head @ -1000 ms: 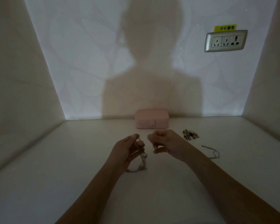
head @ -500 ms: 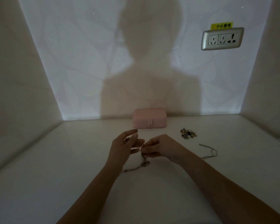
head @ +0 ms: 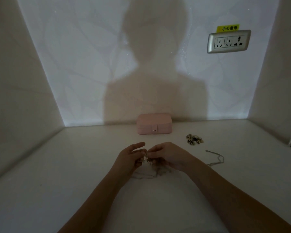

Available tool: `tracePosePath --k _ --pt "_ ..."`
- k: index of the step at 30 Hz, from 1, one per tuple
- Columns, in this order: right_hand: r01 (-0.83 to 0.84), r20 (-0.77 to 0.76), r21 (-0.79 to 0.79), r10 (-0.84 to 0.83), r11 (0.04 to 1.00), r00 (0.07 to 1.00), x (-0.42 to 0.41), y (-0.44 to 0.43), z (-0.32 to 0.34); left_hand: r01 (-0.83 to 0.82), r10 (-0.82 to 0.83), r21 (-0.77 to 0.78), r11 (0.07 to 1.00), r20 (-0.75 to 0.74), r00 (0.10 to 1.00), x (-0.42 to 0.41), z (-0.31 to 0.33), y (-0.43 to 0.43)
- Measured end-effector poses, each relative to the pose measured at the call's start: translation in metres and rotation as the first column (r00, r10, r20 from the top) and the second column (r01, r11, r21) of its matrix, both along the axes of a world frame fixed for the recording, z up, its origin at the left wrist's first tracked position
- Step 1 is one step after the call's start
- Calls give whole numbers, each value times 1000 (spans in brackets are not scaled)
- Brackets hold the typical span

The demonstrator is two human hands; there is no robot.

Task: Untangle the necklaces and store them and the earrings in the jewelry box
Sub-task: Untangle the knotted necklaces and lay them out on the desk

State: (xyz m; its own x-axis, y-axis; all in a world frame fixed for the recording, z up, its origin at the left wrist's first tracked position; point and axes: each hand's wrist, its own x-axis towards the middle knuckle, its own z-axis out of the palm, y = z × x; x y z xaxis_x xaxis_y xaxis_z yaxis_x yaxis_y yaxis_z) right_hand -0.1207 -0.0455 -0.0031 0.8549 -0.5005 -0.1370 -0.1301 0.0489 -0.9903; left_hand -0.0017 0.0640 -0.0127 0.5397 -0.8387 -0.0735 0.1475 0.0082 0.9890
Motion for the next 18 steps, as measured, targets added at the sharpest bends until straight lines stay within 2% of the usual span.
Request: tracePosePath --k 4,6,7,9,11,14,18 --pt "29 -26 -90 -31 995 999 -2 -4 1 -5 -10 77 997 193 981 -1 -1 2" --pt "25 -48 -237 -37 971 998 -1 -3 1 5 -34 109 994 269 962 -3 -1 3" --pt "25 -74 -360 -56 933 996 0 -2 1 6 -42 122 992 294 955 -4 0 3" --pt "1 -112 -610 -87 792 990 2 -2 -1 -11 -37 151 989 314 949 -6 0 4" --pt "-32 -108 -762 -78 647 991 2 -2 -2 -46 -17 175 983 340 940 -7 -1 4" --pt "-32 -80 -847 -67 530 995 1 -2 -1 -75 -11 186 980 426 905 -5 -3 4" --pt "-83 -118 -898 -55 433 991 0 -2 -1 -112 -29 212 971 568 823 -2 -5 4"
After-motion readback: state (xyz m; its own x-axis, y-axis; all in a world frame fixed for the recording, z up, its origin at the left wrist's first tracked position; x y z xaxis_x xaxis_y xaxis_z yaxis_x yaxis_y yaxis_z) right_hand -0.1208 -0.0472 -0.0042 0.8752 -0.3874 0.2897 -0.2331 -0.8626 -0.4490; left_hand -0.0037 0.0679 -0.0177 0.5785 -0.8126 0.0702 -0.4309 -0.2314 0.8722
